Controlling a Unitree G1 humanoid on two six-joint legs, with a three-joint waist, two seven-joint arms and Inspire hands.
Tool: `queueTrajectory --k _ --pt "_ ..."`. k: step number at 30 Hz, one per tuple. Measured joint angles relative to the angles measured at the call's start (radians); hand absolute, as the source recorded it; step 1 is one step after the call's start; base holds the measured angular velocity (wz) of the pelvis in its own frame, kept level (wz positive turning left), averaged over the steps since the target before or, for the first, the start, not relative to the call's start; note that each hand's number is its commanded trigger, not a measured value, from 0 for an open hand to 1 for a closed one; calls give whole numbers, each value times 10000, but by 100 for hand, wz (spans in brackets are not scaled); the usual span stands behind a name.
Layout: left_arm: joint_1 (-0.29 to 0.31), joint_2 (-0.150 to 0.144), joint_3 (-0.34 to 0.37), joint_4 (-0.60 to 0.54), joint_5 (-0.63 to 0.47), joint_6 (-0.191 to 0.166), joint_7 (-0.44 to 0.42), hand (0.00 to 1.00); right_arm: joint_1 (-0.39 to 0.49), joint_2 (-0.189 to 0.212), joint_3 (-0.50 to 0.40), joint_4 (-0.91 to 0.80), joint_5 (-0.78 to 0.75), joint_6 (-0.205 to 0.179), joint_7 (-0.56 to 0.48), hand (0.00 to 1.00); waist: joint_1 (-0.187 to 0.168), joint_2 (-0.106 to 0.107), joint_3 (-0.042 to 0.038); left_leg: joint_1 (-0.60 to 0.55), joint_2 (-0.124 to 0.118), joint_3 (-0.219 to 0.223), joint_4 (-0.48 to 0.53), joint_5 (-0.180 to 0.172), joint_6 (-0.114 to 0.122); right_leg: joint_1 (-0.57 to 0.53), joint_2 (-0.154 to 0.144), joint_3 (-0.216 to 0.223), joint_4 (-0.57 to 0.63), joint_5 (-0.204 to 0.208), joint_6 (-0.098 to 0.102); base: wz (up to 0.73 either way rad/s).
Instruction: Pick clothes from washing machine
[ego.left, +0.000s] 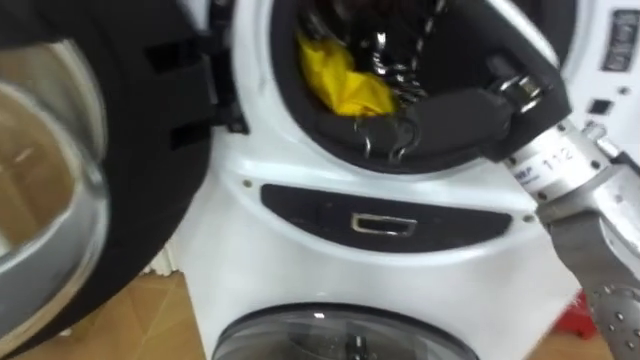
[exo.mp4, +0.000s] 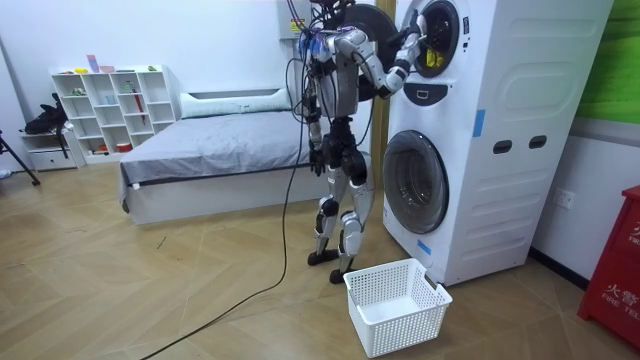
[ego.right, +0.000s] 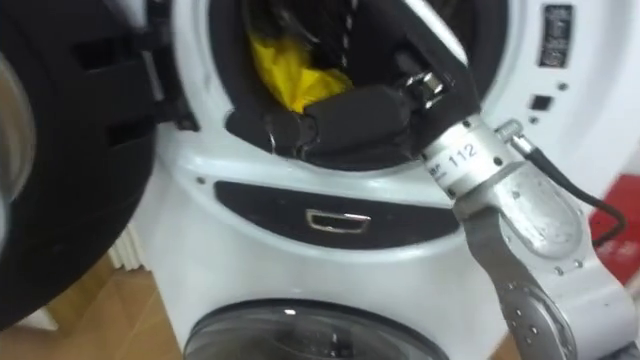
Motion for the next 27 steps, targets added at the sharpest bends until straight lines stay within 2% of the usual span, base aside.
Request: queueTrajectory --k 5,11,14,17,20,22,24,26,27 --pt "-30 6 1 -2 -2 -3 0 0 -25 37 11 -7 349 -41 -12 0 2 -101 11 -20 -18 -9 -12 -17 17 34 -17 -11 -23 2 23 1" --pt "-273 9 -74 -11 3 -2 -17 0 -40 36 11 42 238 -141 -74 0 -20 -66 36 -3 13 12 -142 -37 0 58 35 -10 -65 23 11 0" --pt "-311 -30 -89 -15 6 -1 -25 0 -40 36 10 115 6 -147 -254 0 -17 9 124 102 21 26 -165 -60 -8 127 52 -7 -110 18 18 -1" --pt "-353 -38 -82 -63 19 1 -30 0 -41 30 -48 249 -390 -462 -329 0 -55 59 163 95 18 27 -185 -75 0 120 54 5 -135 4 39 0" --pt "-395 -42 24 -121 93 -2 -50 0 -43 -6 -246 547 -811 -705 -360 0 -50 -1 123 69 13 27 -179 -75 0 107 46 -1 -158 -13 52 0" --pt "-417 -35 255 -121 92 2 -71 0 -52 -32 -411 746 -879 -728 -358 0 -52 -54 87 57 11 25 -163 -74 0 116 35 -23 -175 -32 54 2" --pt "-354 -11 340 -123 78 38 -110 0 -210 -166 -580 1358 -967 -900 -360 0 -65 -152 14 114 -6 -63 -117 -74 0 199 20 -74 -282 -31 59 5" --pt "-346 -15 348 -149 85 84 -144 0 -503 -367 -707 1947 -1245 -938 -446 0 -171 -198 4 126 -20 -178 -114 -74 0 305 -7 -238 -288 -24 69 19" --pt "-367 -12 410 -222 95 122 -187 0 -670 -580 -768 2274 -1380 -949 -462 0 -234 -256 30 131 -28 -238 -115 -73 2 311 -18 -285 -303 -32 79 22"
